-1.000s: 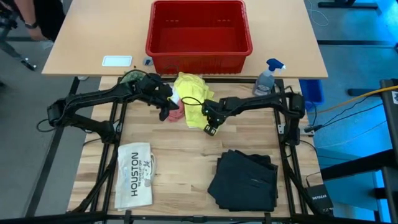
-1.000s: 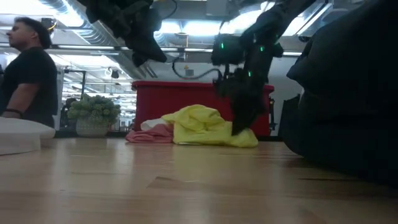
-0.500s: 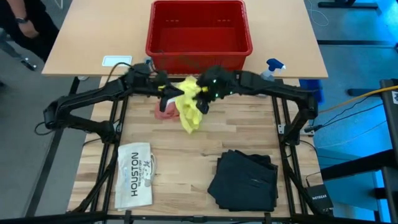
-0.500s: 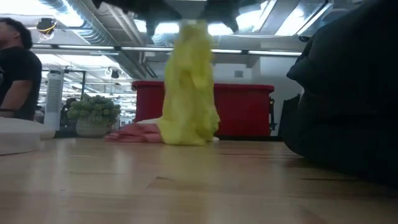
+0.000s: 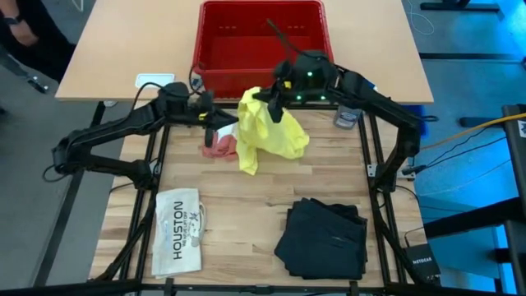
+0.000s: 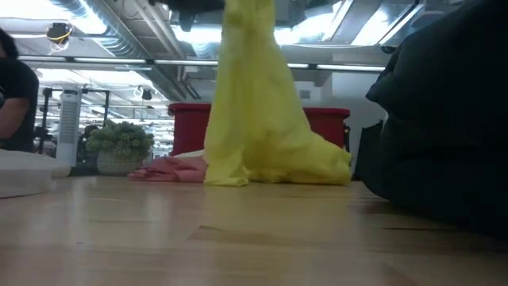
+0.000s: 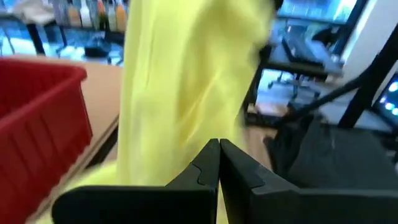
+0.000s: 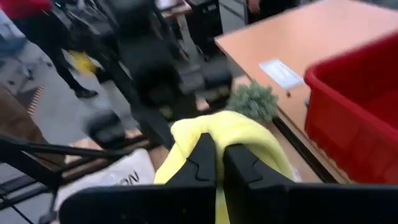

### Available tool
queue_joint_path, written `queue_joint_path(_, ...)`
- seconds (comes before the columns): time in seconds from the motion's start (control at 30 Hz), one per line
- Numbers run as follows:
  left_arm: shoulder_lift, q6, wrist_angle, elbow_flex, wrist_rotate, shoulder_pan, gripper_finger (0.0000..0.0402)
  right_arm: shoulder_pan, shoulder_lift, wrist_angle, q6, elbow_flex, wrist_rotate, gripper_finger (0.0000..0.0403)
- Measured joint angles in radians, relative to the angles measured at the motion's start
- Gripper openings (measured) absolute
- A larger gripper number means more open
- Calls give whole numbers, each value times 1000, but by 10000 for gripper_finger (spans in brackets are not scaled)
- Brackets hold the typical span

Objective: Fold laundry
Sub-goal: Fold the yellow shirt

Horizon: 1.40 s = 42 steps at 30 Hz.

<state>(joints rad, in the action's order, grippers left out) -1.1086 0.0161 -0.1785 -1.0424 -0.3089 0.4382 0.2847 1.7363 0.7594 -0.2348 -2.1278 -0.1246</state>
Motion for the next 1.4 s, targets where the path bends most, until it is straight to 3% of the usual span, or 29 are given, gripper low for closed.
queue_joint_path(0.17,-27,19,-85,5,49,1,20,20,0,4,4,-46,7,0)
queue_joint_path(0.37,-39,-32,-169,5,6,5,100,92,2,27,5,-53,10,0)
queue_joint_path(0.5,-41,-37,-170,5,29,5,148,147,15,11,5,-53,7,0)
queue_joint_path(0.7,-68,-191,-181,6,275,0,187,220,17,-46,9,-53,-35,0)
queue_joint_path(0.83,-120,-266,-82,6,444,-37,191,250,17,-79,17,-53,-69,0)
queue_joint_path(1.0,-211,-198,175,6,605,-142,190,286,17,-129,33,-53,-147,0)
queue_joint_path(1.23,-341,-4,508,6,1055,-291,156,357,17,-96,146,-53,-206,0)
queue_joint_path(1.3,-387,0,558,5,1117,-308,152,379,17,-92,182,-53,-215,0)
queue_joint_path(1.4,-460,-49,579,-21,1129,-317,153,409,17,-83,240,-53,-234,0)
